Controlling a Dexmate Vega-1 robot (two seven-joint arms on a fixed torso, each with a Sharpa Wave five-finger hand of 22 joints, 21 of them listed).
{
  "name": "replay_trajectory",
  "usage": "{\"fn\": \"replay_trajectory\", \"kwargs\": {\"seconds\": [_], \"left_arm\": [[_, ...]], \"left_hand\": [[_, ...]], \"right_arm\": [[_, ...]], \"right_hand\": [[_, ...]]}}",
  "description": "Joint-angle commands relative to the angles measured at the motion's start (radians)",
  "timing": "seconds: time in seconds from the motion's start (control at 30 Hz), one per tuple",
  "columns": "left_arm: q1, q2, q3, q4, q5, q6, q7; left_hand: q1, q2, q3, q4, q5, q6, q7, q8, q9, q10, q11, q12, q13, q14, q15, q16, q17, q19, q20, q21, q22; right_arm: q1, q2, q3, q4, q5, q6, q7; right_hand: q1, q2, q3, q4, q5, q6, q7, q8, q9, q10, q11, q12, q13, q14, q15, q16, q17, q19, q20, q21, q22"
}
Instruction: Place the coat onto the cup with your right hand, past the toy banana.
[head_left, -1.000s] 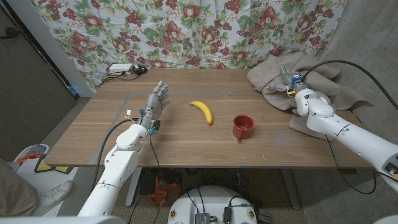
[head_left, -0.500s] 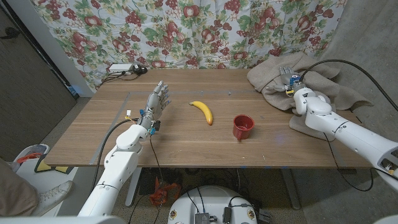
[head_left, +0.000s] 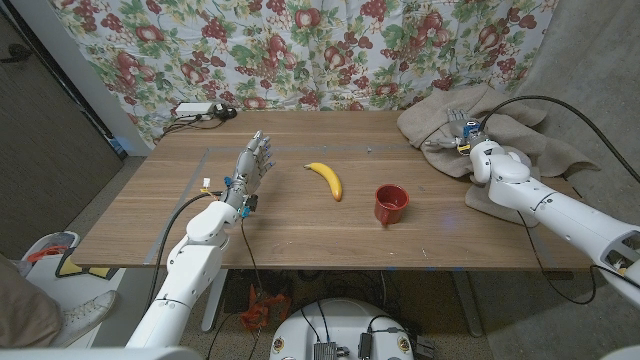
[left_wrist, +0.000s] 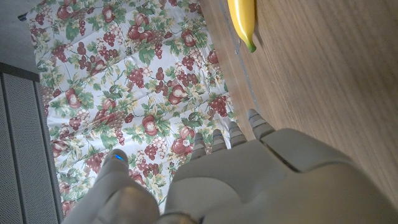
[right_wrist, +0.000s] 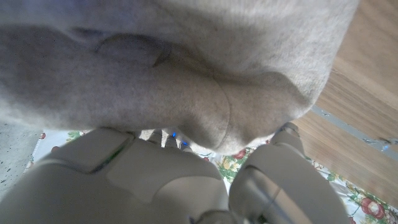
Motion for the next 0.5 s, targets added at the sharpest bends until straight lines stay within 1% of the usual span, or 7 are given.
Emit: {"fn": "replay_trajectory", "kwargs": {"seconds": [0.03,0.07,0.13,0.5], "left_arm": [[-0.009,-0.003,0.007,0.013,-0.001,-0.005,-0.006],[-0.01,-0.003,0.008,0.015,-0.001,-0.006,-0.006],[-0.012,-0.003,0.009,0.017,-0.001,-0.008,-0.007],[-0.001,-0.004,0.005,0.01,-0.004,-0.012,-0.004]], "left_hand": [[0.0,0.003,0.003,-0.003,0.002,0.001,-0.001,0.005,0.004,-0.006,0.003,0.006,0.002,-0.006,0.0,0.003,0.003,-0.002,-0.002,0.003,0.005],[0.0,0.003,0.003,-0.003,0.002,0.002,-0.002,0.006,0.004,-0.006,0.004,0.006,0.002,-0.006,0.0,0.004,0.003,-0.002,-0.002,0.003,0.005],[0.0,0.003,0.003,-0.004,0.002,0.001,-0.001,0.005,0.004,-0.007,0.004,0.006,0.002,-0.007,0.0,0.003,0.003,-0.002,-0.002,0.003,0.005],[0.001,0.004,0.004,-0.005,0.002,0.004,-0.001,0.007,0.004,-0.007,0.004,0.006,0.002,-0.006,0.0,0.004,0.003,-0.002,-0.003,0.003,0.006]], "right_arm": [[0.008,0.001,-0.008,0.004,0.005,0.002,0.013],[0.007,0.0,-0.008,0.004,0.006,0.0,0.014],[0.007,0.0,-0.008,0.004,0.006,-0.001,0.014],[0.009,0.004,-0.01,0.013,0.017,-0.01,0.027]], "right_hand": [[0.0,0.004,-0.004,-0.001,0.003,-0.013,0.003,0.003,0.002,-0.006,0.005,0.006,0.002,-0.03,0.012,0.001,0.003,0.003,0.023,0.004,0.002],[0.0,0.004,-0.004,-0.001,0.003,-0.014,0.002,0.003,0.002,-0.007,0.005,0.007,0.002,-0.029,0.015,0.002,0.003,0.006,0.029,0.005,0.002],[0.0,0.005,-0.005,-0.001,0.004,-0.015,0.002,0.003,0.002,-0.007,0.005,0.007,0.002,-0.029,0.017,0.002,0.003,0.008,0.033,0.006,0.002],[0.0,0.005,-0.006,-0.001,0.004,-0.014,0.003,0.005,0.002,-0.007,0.005,0.008,0.002,-0.026,0.016,0.004,0.003,0.01,0.034,0.006,0.002]]}}
